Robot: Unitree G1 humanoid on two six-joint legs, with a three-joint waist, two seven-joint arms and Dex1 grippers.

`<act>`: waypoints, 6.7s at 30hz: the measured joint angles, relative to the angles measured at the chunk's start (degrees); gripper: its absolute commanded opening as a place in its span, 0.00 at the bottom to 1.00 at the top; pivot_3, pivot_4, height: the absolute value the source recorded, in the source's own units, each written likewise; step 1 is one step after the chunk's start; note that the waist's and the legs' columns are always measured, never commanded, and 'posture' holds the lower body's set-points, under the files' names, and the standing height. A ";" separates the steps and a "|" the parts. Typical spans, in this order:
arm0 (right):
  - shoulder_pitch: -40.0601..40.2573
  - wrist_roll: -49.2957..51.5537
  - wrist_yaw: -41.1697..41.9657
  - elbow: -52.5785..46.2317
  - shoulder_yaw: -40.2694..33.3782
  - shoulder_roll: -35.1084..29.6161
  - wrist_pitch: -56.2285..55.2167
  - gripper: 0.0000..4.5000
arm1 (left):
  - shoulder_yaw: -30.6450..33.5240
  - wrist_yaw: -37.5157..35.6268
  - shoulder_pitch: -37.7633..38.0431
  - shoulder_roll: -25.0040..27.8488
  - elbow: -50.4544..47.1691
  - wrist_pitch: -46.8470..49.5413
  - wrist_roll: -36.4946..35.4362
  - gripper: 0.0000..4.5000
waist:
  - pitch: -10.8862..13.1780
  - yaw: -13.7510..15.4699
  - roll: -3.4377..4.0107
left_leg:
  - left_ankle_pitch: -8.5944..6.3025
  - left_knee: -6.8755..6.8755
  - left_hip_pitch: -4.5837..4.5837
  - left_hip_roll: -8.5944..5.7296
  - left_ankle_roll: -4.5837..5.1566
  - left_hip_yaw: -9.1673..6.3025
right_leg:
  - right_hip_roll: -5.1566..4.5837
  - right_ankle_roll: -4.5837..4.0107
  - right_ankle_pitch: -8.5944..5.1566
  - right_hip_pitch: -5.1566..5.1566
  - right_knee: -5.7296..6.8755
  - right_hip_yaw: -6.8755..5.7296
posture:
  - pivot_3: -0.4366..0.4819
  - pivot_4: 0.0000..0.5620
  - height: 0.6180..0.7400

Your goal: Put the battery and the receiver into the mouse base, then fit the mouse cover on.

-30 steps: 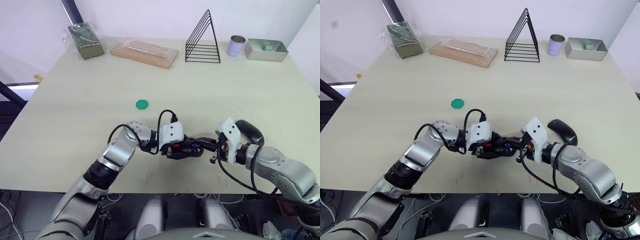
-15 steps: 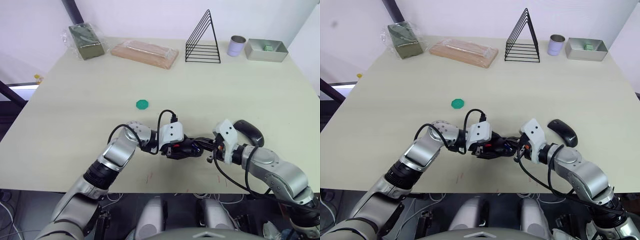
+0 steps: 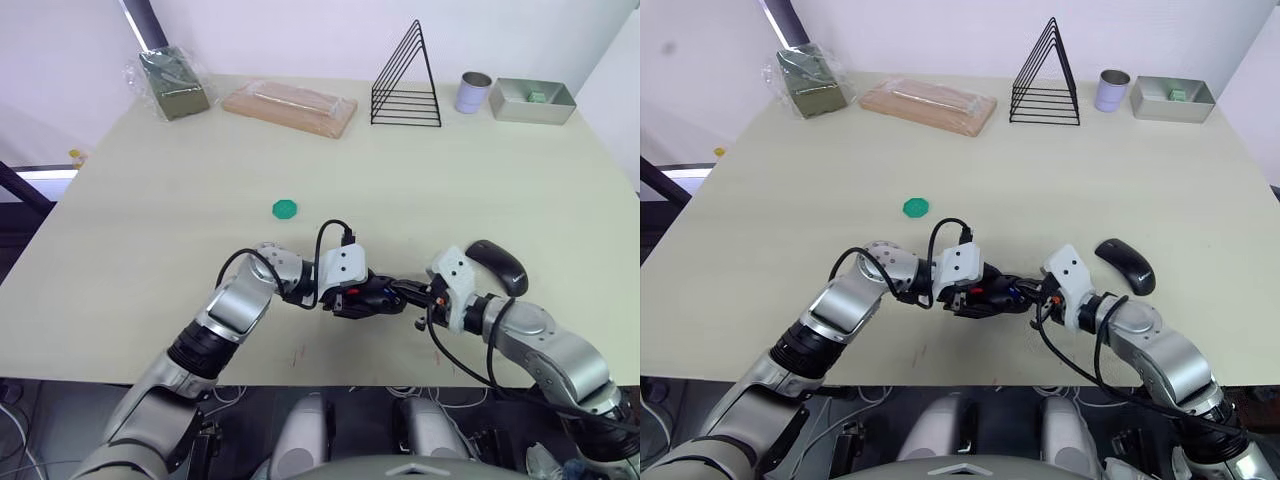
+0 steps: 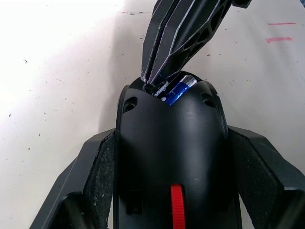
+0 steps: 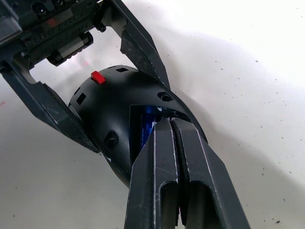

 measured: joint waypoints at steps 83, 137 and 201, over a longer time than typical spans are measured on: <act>-4.33 12.62 2.60 13.94 -25.43 -24.12 25.25 1.00 | 39.52 -9.75 40.36 4.65 -16.52 -11.36 -36.29 0.99 | -0.10 0.83 0.40 | 0.04 -0.06 0.47 0.21 0.10 0.31 | -0.10 -0.23 -0.10 0.39 -0.18 0.25 | 0.48 0.27 1.00; 4.88 4.28 7.68 17.83 -28.23 -12.36 4.44 1.00 | 38.76 -10.20 43.95 4.49 -14.27 -18.36 -36.64 0.99 | -0.07 0.82 0.48 | 0.03 -0.12 0.42 0.24 0.10 0.29 | -0.13 -0.23 -0.11 0.38 -0.33 0.22 | 0.48 0.27 1.00; -23.59 -2.96 28.93 4.33 8.72 -17.81 5.27 0.70 | 40.66 -9.10 43.05 6.46 -12.94 -16.12 -37.26 1.00 | -0.01 0.72 0.64 | -0.01 -0.25 -0.08 0.19 0.12 -0.18 | -0.75 -0.33 -0.02 0.28 -0.96 -0.43 | 0.48 0.27 1.00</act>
